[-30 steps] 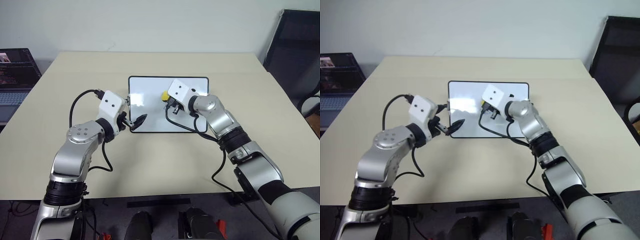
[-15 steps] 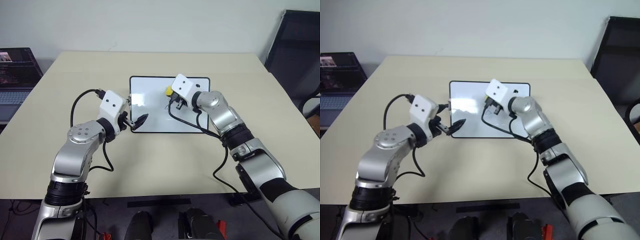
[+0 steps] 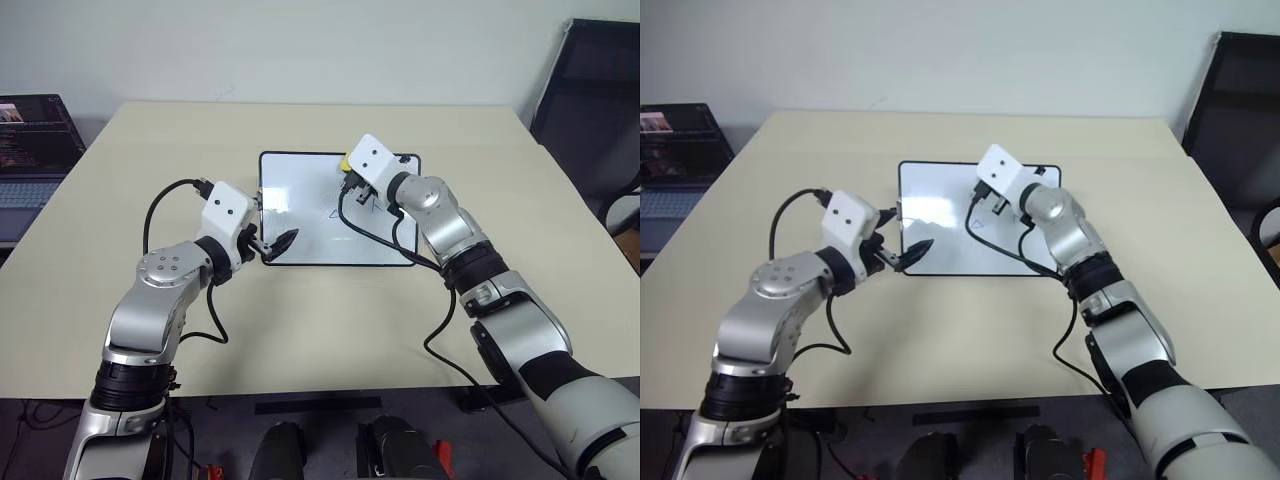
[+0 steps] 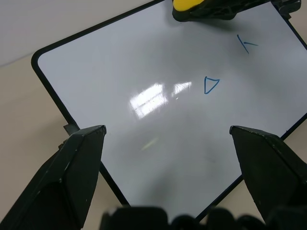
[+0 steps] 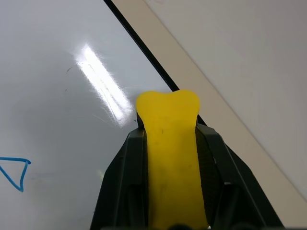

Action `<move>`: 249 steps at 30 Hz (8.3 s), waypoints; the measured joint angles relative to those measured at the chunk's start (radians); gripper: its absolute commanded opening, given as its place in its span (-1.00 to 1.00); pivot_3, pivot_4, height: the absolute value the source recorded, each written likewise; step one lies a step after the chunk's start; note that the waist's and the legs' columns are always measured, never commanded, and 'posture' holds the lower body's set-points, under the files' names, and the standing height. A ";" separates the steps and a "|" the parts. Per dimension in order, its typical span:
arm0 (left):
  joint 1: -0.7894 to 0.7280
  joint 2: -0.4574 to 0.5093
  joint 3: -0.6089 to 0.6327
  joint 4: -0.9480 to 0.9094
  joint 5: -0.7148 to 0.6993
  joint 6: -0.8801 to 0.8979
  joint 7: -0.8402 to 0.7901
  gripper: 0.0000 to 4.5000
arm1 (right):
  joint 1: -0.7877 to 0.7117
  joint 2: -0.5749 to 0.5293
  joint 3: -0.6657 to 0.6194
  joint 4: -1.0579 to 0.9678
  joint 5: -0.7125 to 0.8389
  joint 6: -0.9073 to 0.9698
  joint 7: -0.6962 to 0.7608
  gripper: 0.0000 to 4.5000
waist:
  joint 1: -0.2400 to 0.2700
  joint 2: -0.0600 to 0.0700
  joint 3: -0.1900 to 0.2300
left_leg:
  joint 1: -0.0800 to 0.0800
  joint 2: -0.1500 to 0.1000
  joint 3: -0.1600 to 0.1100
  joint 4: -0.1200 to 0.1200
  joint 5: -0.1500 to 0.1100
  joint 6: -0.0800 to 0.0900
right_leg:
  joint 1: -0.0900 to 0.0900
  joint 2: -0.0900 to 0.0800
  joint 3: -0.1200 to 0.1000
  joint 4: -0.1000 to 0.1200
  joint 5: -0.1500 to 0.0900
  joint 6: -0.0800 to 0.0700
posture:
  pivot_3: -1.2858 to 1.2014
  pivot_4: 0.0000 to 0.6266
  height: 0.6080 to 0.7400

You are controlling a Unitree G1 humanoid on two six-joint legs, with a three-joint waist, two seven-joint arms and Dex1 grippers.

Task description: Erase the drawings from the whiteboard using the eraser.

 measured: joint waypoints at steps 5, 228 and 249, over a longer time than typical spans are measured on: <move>0.000 0.000 0.000 -0.001 -0.001 0.000 0.000 1.00 | 0.046 -0.007 0.020 -0.073 0.002 0.041 0.116 -0.56 | 0.000 0.000 0.000 | 0.000 0.000 0.000 0.000 0.000 0.000 | 0.000 0.000 0.000 0.000 0.000 0.000 | 0.03 -0.52 1.00; -0.240 -0.180 -0.345 0.395 0.032 -0.434 -0.527 1.00 | 0.843 0.104 -0.523 -1.129 0.307 0.803 -0.233 -0.56 | 0.006 0.000 0.000 | -0.001 -0.004 0.005 0.002 0.001 0.001 | 0.000 0.003 0.001 -0.001 -0.001 0.006 | 0.03 -0.52 1.00; -0.274 -0.254 -0.363 0.448 0.088 -0.475 -0.540 1.00 | 0.811 -0.036 -0.480 -0.878 0.328 0.643 -0.230 0.53 | 0.001 0.000 0.000 | -0.001 -0.006 0.004 0.001 0.000 0.001 | 0.000 0.004 0.002 -0.001 -0.001 0.006 | 0.03 -0.52 1.00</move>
